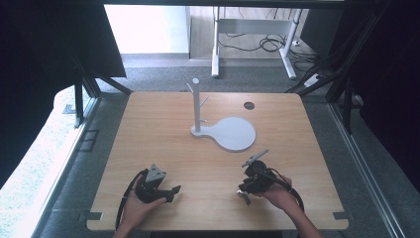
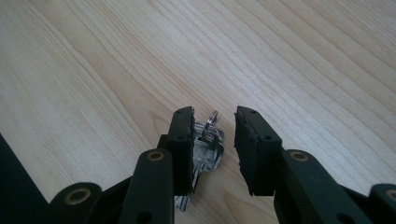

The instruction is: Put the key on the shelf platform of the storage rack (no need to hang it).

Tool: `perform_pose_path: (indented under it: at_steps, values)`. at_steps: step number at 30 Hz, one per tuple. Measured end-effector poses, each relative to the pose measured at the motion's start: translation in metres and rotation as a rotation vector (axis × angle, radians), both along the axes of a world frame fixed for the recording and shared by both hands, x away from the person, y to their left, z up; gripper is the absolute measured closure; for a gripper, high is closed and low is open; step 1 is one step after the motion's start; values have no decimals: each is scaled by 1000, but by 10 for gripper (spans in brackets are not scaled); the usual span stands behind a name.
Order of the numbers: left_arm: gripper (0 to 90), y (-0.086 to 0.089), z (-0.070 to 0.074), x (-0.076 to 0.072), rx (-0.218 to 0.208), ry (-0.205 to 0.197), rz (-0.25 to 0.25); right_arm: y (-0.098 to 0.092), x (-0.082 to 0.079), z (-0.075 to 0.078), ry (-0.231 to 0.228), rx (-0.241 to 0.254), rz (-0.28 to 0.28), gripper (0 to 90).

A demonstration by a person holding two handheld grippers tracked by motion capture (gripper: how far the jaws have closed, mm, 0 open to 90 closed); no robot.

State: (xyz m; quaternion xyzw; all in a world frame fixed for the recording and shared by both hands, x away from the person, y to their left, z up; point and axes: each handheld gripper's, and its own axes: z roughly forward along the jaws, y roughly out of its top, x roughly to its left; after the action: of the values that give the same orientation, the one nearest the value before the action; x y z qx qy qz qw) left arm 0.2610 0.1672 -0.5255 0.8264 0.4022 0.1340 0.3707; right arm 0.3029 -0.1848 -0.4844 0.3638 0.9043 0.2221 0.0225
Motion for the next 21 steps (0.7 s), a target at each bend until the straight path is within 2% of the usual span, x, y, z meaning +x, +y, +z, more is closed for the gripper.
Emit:
perform_pose_path:
  at_steps: [7, 12, 21]
  values:
    - [240, 1, 0, 0, -5, -2, -1, 6, 3, -3, 3, 0, -6, 689]
    - [240, 0, 0, 0, -2, -2, -4, 10, 4, -7, 5, -19, -8, 698]
    - [240, -1, 0, 0, 1, -1, -8, 12, 6, -12, 32, -30, -30, 725]
